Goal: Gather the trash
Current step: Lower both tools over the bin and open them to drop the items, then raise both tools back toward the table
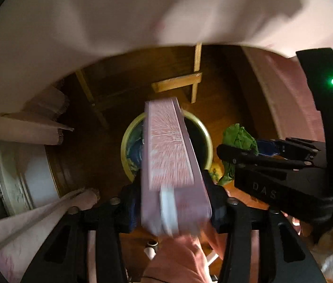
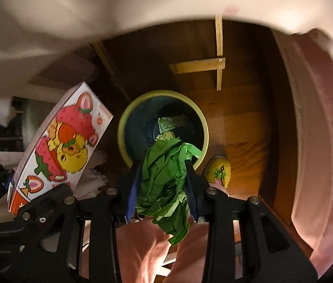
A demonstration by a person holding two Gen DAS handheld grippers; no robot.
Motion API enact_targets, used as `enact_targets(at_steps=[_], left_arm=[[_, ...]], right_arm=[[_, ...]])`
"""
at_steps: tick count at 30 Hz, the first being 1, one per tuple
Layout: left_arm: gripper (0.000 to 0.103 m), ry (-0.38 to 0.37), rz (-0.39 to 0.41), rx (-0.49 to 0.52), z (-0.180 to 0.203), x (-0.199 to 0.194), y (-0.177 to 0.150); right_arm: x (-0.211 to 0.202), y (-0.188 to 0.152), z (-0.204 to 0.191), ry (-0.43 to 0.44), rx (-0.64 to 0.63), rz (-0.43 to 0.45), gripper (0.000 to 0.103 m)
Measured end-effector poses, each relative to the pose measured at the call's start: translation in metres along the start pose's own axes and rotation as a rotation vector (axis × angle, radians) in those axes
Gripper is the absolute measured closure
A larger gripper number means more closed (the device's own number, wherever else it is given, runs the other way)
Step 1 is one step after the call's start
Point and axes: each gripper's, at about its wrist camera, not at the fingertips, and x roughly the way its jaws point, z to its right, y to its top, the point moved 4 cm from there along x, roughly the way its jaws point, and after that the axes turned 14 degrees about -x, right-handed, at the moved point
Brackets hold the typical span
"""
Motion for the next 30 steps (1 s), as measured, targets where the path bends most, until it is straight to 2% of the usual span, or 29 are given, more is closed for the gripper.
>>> enact_targets(at_steps=[2, 3, 4, 5, 7, 9, 12, 17, 22, 30], left_arm=[[0.032, 0.029, -0.005, -0.027, -0.007, 0.016, 0.006], [0.026, 0.041, -0.003, -0.043, -0.011, 0.021, 0.007], [0.015, 0.053, -0.002, -0.059, -0.017, 0.025, 0.008], [0.012, 0.060, 0.001, -0.077, -0.023, 0.028, 0.008], [0.012, 0.066, 0.014, -0.098, -0.032, 0.026, 0.009], [0.012, 0.074, 0.033, -0.110, -0.036, 0.021, 0.017], [0.012, 0.086, 0.065, -0.121, -0.022, 0.012, 0.047], [0.012, 0.079, 0.112, -0.160, -0.020, -0.028, 0.062], [0.012, 0.059, 0.148, -0.173, -0.015, -0.090, 0.069], [0.012, 0.005, 0.242, -0.158, -0.006, -0.218, 0.078]], right_arm=[[0.020, 0.005, 0.009, -0.004, 0.015, -0.015, 0.065], [0.029, 0.006, 0.014, -0.006, 0.028, -0.023, 0.060], [0.037, 0.008, 0.020, 0.006, 0.049, -0.028, 0.053], [0.044, 0.010, 0.026, 0.021, 0.066, -0.029, 0.050], [0.052, 0.015, 0.033, 0.047, 0.093, -0.029, 0.040], [0.051, 0.014, 0.035, 0.052, 0.094, -0.020, 0.037], [0.043, 0.017, 0.038, 0.052, 0.091, -0.008, 0.037], [0.019, 0.022, 0.034, 0.055, 0.091, 0.014, 0.037], [-0.023, 0.025, 0.020, 0.053, 0.077, 0.036, 0.037], [-0.123, 0.027, -0.012, 0.048, 0.022, 0.113, 0.037]])
